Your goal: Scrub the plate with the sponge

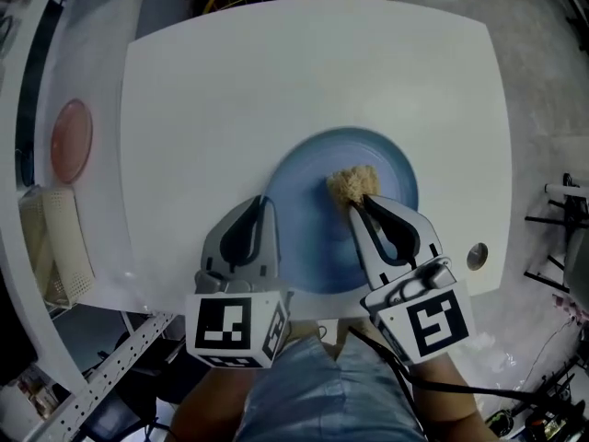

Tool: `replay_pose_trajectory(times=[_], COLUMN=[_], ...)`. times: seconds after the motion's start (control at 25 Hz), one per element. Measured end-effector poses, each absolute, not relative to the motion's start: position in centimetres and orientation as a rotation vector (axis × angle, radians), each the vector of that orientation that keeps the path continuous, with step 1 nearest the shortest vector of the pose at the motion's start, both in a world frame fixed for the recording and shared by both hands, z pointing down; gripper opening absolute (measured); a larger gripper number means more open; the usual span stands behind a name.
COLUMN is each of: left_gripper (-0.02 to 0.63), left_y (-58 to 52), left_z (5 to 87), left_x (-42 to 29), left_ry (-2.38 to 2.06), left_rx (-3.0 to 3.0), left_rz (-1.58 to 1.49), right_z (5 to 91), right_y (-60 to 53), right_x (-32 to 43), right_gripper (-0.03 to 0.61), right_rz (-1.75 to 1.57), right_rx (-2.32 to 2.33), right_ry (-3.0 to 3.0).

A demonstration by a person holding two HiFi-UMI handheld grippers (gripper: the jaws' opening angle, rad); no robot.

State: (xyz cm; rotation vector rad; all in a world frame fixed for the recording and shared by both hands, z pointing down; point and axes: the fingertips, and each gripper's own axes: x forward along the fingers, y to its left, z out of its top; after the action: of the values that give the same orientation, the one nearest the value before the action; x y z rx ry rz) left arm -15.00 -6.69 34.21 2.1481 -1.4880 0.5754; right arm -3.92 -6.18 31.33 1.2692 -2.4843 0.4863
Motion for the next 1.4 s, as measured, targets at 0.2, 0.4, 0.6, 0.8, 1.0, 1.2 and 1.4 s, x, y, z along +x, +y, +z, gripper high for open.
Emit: replay_pose_trajectory(times=[0.2, 0.4, 0.6, 0.8, 1.0, 1.2, 1.4], left_gripper=[0.023, 0.023, 0.023, 0.023, 0.023, 0.023, 0.023], left_y=[-7.0, -6.8, -6.3, -6.5, -6.6, -6.7, -6.7], left_z=[30.9, 29.7, 29.6, 29.8, 30.0, 30.0, 29.9], left_x=[-13.3, -12.3, -11.5, -11.5, -11.1, -11.2, -11.2], left_ry=[-1.496, -1.482, -1.455, -1.448, -1.431, -1.436, -1.453], left_rx=[2.235, 2.277, 2.297, 2.282, 2.286, 2.273, 2.261], left_rz=[0.594, 0.619, 0.642, 0.640, 0.647, 0.655, 0.650], right_z=[29.6, 28.9, 29.9, 30.3, 29.8, 29.4, 29.6], right_y=[-6.1, -6.5, -6.5, -6.5, -5.7, -4.1, -3.2], right_x=[-3.1, -3.1, -3.9, -4.7, -6.2, -8.0, -8.0], right_gripper=[0.041, 0.041, 0.041, 0.041, 0.041, 0.041, 0.041], right_rz=[0.446, 0.449, 0.496, 0.507, 0.459, 0.488, 0.535], right_rx=[1.274, 1.283, 1.261, 1.227, 1.143, 1.069, 1.042], right_ry=[-2.504, -2.520, -2.515, -2.529, -2.578, -2.635, -2.652])
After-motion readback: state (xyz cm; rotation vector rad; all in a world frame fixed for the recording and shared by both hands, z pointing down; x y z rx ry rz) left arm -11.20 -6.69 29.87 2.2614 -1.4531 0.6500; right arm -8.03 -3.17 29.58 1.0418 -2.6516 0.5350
